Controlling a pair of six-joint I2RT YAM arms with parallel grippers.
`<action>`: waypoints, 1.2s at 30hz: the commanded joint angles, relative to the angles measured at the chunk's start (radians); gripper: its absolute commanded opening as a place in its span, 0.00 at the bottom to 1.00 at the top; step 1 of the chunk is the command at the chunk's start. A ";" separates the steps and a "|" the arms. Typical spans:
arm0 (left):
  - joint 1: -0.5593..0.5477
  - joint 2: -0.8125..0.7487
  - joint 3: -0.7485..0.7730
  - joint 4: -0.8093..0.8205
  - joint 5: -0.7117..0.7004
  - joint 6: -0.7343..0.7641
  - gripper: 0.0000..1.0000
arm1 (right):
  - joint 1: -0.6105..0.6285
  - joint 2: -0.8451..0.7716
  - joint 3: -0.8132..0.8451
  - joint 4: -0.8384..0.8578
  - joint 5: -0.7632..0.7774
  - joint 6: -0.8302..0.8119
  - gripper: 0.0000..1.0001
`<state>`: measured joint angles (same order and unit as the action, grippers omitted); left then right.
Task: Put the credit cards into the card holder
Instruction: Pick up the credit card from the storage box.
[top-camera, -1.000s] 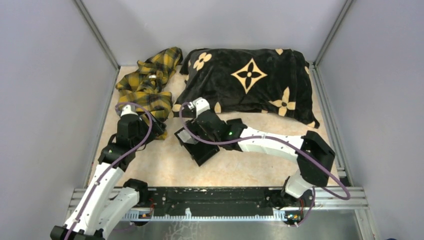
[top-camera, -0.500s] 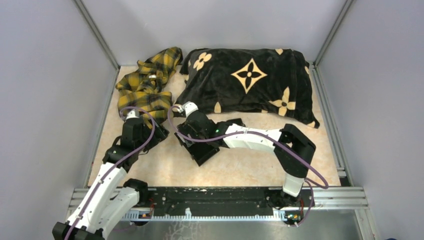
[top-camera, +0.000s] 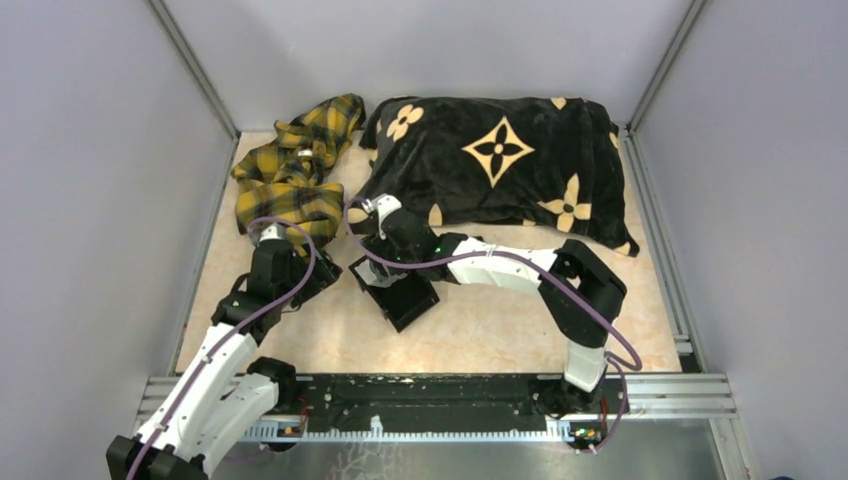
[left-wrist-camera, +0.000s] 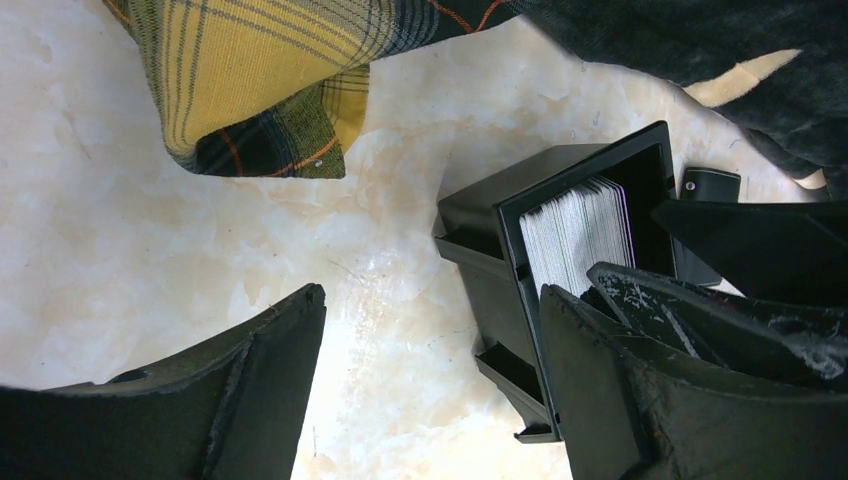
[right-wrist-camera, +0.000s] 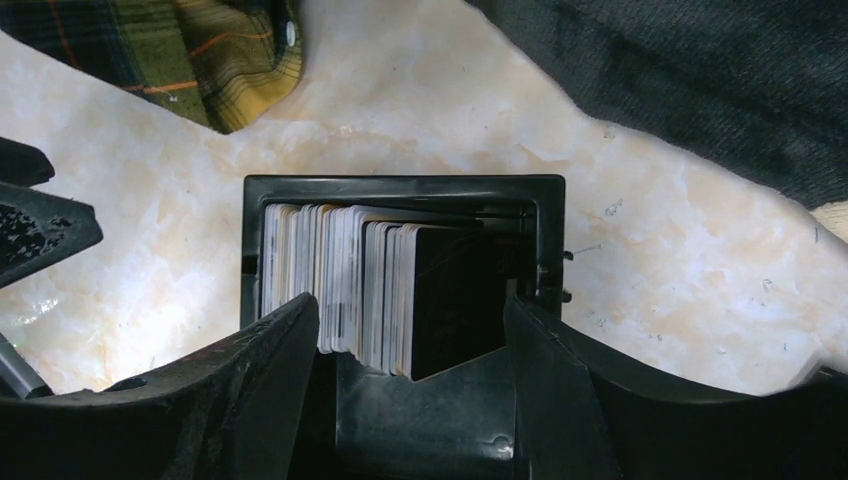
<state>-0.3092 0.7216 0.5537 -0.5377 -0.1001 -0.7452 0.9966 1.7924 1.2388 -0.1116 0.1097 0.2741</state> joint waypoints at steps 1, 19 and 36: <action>-0.012 0.011 -0.014 0.040 0.007 -0.006 0.84 | -0.028 0.019 0.031 0.069 -0.080 0.024 0.68; -0.052 0.053 -0.031 0.084 -0.007 -0.022 0.81 | -0.056 0.045 0.022 0.085 -0.210 0.062 0.37; -0.068 0.052 -0.035 0.085 -0.020 -0.028 0.81 | -0.050 -0.003 0.059 0.032 -0.217 0.072 0.23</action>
<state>-0.3683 0.7773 0.5282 -0.4709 -0.1062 -0.7677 0.9375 1.8412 1.2457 -0.0536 -0.0834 0.3370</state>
